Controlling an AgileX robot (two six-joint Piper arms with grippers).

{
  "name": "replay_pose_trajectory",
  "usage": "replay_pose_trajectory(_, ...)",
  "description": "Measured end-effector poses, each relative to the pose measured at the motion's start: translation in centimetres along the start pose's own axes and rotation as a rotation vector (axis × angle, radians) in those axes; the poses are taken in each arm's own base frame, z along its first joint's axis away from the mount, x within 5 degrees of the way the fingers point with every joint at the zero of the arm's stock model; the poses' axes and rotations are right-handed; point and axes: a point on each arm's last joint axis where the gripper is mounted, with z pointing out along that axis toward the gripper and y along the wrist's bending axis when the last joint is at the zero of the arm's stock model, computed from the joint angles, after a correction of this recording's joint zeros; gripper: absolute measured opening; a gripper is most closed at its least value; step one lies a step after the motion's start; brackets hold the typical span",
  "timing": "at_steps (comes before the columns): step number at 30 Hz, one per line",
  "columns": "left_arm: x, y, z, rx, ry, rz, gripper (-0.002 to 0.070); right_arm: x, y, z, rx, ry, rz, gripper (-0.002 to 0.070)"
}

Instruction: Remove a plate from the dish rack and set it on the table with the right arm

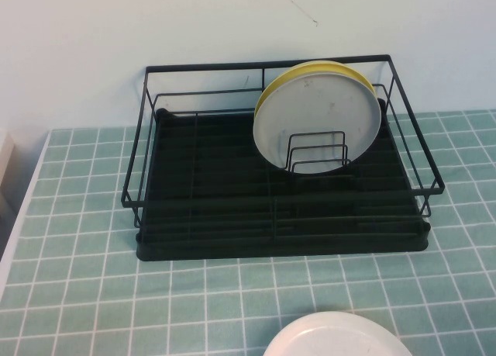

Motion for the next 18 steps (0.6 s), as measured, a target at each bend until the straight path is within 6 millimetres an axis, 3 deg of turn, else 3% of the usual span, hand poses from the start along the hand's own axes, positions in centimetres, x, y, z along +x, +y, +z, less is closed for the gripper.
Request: replay_pose_trajectory(18,0.00,0.00,0.00,0.000,0.000,0.000,-0.0003,0.00,0.00,0.00,0.000,0.000,0.000,-0.0001)
